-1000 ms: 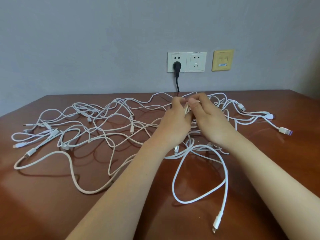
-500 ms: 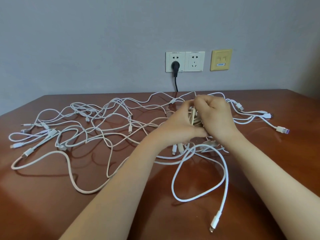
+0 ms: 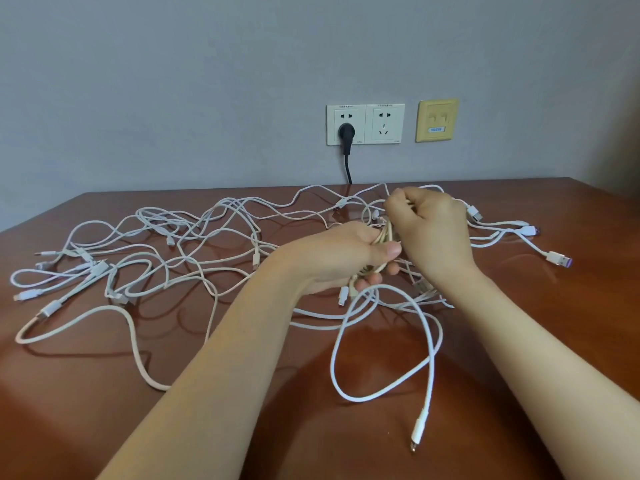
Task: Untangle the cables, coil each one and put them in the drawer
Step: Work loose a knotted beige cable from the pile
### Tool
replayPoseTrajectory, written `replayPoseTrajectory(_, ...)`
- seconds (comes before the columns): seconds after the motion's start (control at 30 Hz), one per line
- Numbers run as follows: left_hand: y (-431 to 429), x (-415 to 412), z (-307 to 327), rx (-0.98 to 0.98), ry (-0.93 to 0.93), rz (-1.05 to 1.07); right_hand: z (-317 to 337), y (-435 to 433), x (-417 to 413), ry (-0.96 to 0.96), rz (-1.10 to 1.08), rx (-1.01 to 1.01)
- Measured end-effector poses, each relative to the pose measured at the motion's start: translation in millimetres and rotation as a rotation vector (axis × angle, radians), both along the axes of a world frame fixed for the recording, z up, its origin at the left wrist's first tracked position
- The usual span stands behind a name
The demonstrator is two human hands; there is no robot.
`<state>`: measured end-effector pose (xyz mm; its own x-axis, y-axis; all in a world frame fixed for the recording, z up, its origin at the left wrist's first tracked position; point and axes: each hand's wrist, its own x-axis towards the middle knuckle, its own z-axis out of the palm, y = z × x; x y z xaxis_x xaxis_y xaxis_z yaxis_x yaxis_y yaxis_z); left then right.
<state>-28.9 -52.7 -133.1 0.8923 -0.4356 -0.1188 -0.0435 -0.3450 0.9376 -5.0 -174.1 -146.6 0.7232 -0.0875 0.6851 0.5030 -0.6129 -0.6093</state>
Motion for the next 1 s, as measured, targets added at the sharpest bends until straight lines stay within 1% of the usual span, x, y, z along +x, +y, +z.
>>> replayPoseTrajectory(0.07,-6.9,0.6,-0.2,0.359,-0.240,0.071,-1.2,1.5,-0.1,0.033,-0.029,-0.006)
replayPoseTrajectory(0.1,-10.5,1.7,-1.3,0.497,-0.335,0.107,-1.5,0.8,0.6,0.048,-0.039,-0.005)
replayPoseTrajectory(0.13,-13.3,2.3,-2.5,0.594,-0.398,0.149,-2.2,-0.7,2.2,0.063,-0.045,-0.008)
replayPoseTrajectory(0.17,-14.8,2.2,-3.4,0.639,-0.437,0.188,-2.8,-2.3,4.3,0.076,-0.038,-0.012)
replayPoseTrajectory(0.2,-15.4,1.3,-3.8,0.642,-0.460,0.210,-2.5,-3.8,5.6,0.094,-0.016,-0.016)
replayPoseTrajectory(0.27,-13.9,0.6,-3.3,0.586,-0.466,0.212,-1.2,-7.5,6.2,0.114,0.046,-0.036)
replayPoseTrajectory(0.37,-5.9,0.9,-0.2,0.503,-0.416,0.218,6.0,-17.4,2.9,0.138,0.128,-0.038)
replayPoseTrajectory(0.43,-0.3,4.7,0.3,0.484,-0.378,0.213,12.2,-26.9,1.1,0.175,0.230,-0.014)
replayPoseTrajectory(0.5,4.0,7.9,1.0,0.474,-0.323,0.212,15.8,-33.5,1.2,0.208,0.302,-0.059)
replayPoseTrajectory(0.57,7.0,9.1,1.5,0.449,-0.245,0.199,15.6,-33.0,2.0,0.218,0.315,-0.101)
replayPoseTrajectory(0.67,9.2,5.8,1.8,0.414,-0.092,0.103,13.0,-26.5,3.1,0.195,0.317,-0.083)
replayPoseTrajectory(0.7,9.7,4.8,1.1,0.427,-0.071,0.058,11.8,-25.3,3.7,0.196,0.325,-0.078)
replayPoseTrajectory(0.83,14.8,4.4,0.2,0.484,-0.115,-0.015,10.4,-23.0,4.0,0.218,0.401,-0.052)
replayPoseTrajectory(0.9,16.2,2.5,1.7,0.476,-0.137,-0.074,11.6,-22.5,3.3,0.264,0.442,-0.007)
replayPoseTrajectory(1.0,14.0,-2.7,5.4,0.320,-0.172,-0.135,8.6,-25.8,6.8,0.412,0.514,0.174)
